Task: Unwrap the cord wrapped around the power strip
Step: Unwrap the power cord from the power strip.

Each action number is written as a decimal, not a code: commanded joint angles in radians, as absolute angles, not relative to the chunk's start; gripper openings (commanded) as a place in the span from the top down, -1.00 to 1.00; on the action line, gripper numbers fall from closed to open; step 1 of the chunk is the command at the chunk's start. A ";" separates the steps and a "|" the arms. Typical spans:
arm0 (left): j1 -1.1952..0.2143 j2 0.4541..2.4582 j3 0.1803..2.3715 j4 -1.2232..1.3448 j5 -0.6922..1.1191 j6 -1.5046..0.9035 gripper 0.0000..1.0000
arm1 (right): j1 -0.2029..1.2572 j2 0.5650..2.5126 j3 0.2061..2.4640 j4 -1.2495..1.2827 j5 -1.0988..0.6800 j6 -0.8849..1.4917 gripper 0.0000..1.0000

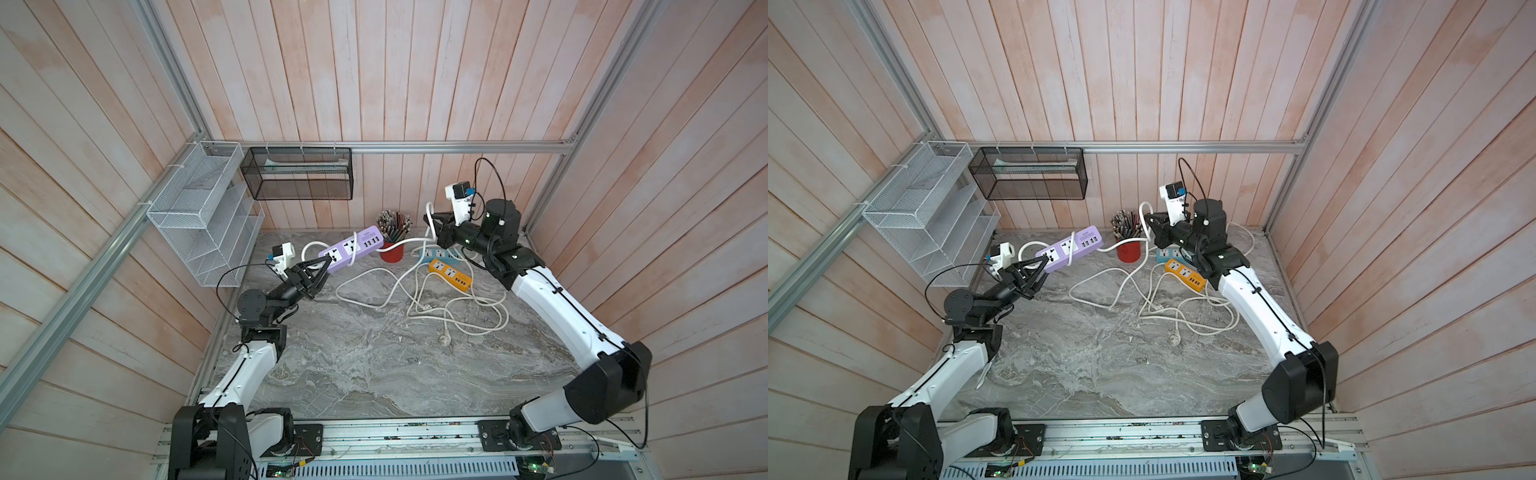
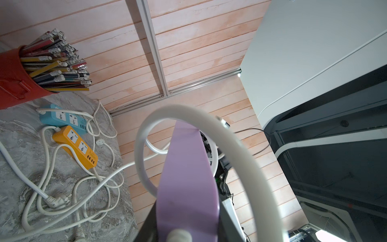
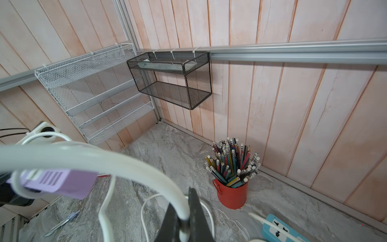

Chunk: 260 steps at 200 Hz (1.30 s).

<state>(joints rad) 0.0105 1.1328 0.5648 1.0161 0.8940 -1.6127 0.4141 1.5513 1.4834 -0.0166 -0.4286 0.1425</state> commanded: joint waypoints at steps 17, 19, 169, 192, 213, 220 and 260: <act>0.012 1.086 0.509 1.020 0.906 -1.579 1.00 | 0.411 1.730 1.696 0.023 -0.454 0.169 1.00; 0.012 1.086 0.505 1.021 0.906 -1.579 1.00 | 0.410 1.738 1.711 0.019 -0.455 0.168 1.00; 0.043 1.250 0.441 1.110 0.884 -1.537 1.00 | 0.362 1.626 1.998 -0.197 -0.443 0.103 1.00; 0.060 1.275 0.499 1.126 0.877 -1.544 1.00 | 0.326 1.542 1.800 -0.206 -0.428 0.134 1.00; 0.075 1.302 0.568 1.150 0.874 -1.563 1.00 | 0.316 1.459 1.582 -0.156 -0.427 0.176 1.00; 0.080 1.310 0.594 1.151 0.874 -1.565 1.00 | 0.315 1.440 1.513 -0.141 -0.435 0.189 1.00; 0.103 1.356 0.712 1.176 0.877 -1.603 1.00 | 0.343 1.389 1.234 -0.098 -0.447 0.222 1.00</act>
<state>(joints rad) 0.0937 1.3403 0.6456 1.0904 0.8848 -1.5791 0.3222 1.4178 1.3270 -0.1375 -0.4461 0.1890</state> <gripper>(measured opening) 0.316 0.084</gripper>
